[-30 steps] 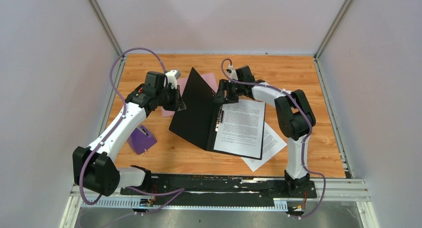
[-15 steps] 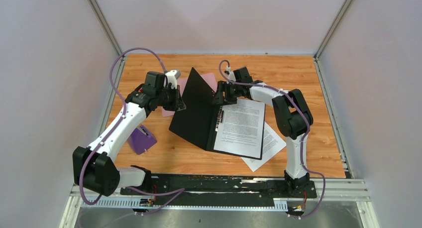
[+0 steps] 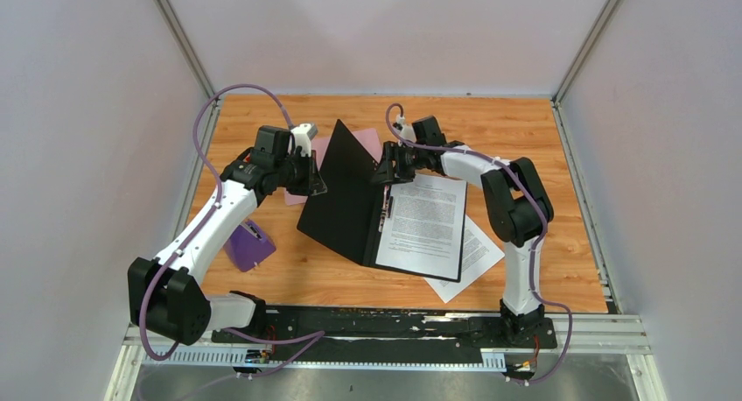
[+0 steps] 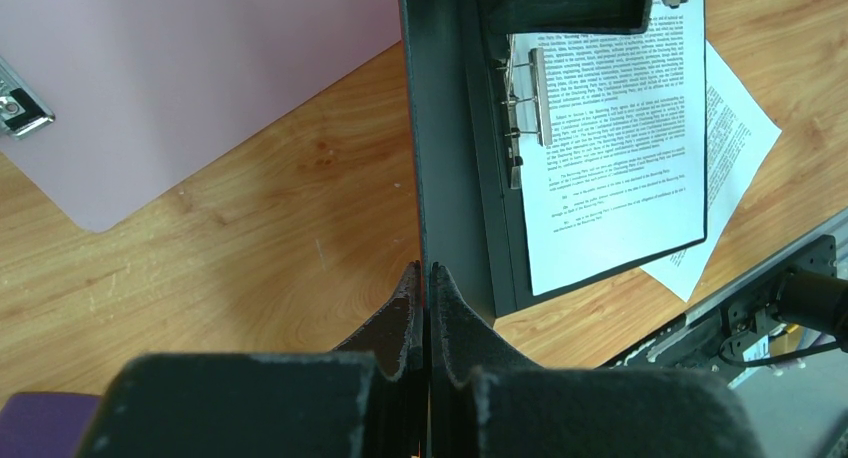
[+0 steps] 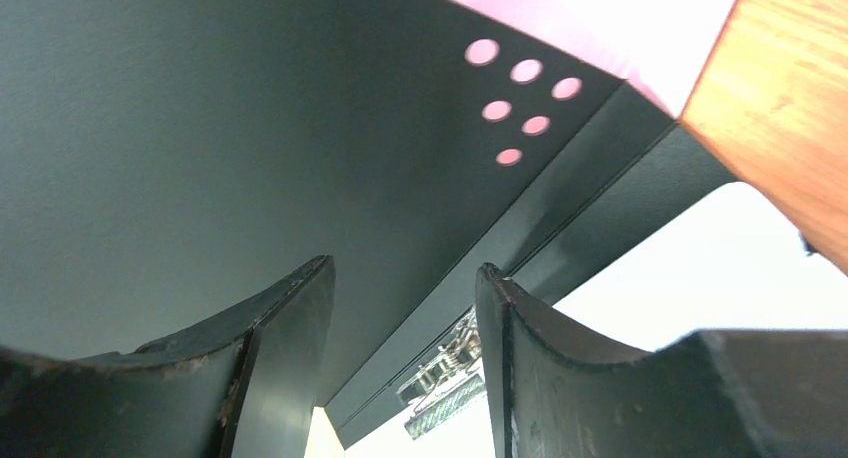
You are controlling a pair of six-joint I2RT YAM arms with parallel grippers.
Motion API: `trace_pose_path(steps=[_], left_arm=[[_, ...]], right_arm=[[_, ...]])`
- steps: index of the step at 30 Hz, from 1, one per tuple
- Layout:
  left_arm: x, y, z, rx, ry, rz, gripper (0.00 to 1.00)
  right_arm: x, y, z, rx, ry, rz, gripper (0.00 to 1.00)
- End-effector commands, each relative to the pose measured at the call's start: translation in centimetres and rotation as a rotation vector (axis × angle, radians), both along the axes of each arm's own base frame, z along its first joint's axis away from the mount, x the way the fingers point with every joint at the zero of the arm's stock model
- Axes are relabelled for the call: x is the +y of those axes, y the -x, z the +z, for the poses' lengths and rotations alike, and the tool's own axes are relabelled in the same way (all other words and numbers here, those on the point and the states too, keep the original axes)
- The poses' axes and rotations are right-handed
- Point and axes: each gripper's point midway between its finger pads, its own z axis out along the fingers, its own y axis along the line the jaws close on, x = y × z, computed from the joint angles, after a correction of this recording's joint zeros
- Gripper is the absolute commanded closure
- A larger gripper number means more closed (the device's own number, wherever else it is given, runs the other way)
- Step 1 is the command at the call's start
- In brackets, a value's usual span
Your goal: Put the files into the folder
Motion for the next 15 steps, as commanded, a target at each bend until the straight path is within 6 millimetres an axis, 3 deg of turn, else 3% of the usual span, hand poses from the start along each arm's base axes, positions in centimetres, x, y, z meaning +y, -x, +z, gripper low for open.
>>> trace_pose_path(steps=[1, 9, 15], left_arm=[[0.3, -0.2, 0.3, -0.041, -0.017, -0.007, 1.00], [0.4, -0.2, 0.2, -0.039, -0.023, 0.001, 1.00], [0.4, -0.2, 0.3, -0.042, -0.020, 0.001, 1.00]], right_arm=[[1.3, 1.5, 4.7, -0.054, -0.110, 0.074, 0.46], [2.0, 6.3, 5.3, -0.013, -0.117, 0.144, 0.48], [0.6, 7.0, 6.6, -0.045, -0.072, 0.092, 0.51]])
